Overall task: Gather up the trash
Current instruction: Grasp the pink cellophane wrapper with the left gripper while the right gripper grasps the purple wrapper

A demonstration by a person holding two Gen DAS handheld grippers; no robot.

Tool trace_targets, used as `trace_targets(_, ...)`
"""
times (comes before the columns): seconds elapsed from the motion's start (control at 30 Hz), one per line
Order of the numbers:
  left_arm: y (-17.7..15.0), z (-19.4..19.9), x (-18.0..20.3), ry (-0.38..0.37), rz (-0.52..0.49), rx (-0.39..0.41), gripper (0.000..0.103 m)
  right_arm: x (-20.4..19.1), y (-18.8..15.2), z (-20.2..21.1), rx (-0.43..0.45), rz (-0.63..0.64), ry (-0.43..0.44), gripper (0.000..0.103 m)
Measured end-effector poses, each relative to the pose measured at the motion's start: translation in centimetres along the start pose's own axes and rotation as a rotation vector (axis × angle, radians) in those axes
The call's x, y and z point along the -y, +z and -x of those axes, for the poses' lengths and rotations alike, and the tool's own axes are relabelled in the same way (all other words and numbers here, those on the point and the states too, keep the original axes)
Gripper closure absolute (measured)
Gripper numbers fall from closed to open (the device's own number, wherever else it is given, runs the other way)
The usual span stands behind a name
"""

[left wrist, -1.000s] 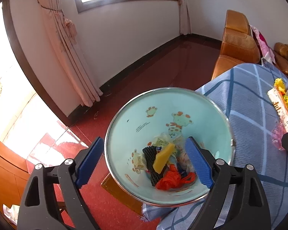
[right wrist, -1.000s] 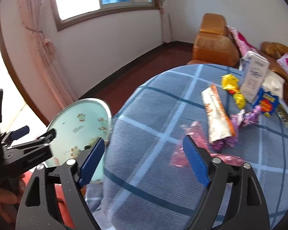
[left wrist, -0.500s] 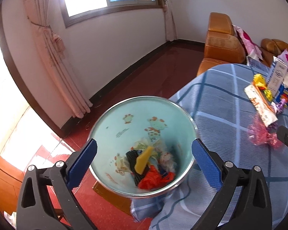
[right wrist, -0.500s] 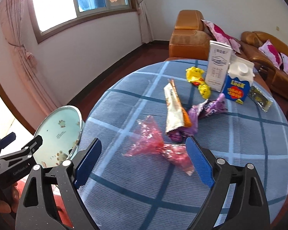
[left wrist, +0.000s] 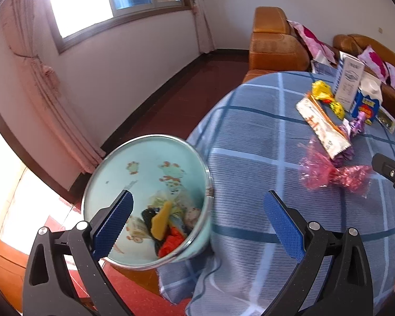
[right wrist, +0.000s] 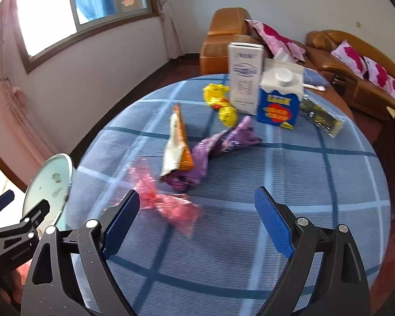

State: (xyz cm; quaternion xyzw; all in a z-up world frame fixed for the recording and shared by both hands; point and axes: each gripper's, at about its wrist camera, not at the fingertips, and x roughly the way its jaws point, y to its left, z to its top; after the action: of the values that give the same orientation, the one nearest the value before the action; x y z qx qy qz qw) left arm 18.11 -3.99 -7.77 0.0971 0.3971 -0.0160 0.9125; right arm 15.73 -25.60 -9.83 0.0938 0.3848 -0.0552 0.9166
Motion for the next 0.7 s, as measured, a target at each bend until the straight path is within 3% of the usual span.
trace_targets(0.47,1.1,-0.8,5.2,-0.074,-0.082,-0.007,0.007,5.2,0.3,-0.3,0.002,-0.061,-0.066,0.019)
trace_targets(0.57,1.7,-0.8,6.6,-0.124,-0.094,0.000,0.011,6.9,0.1,-0.2,-0.004,-0.086,-0.084,0.025)
trace_targets(0.7,2.7,-1.5,8.9,-0.183,-0.096,-0.010,0.019,8.9,-0.2,0.1,-0.002,-0.116,-0.100,0.025)
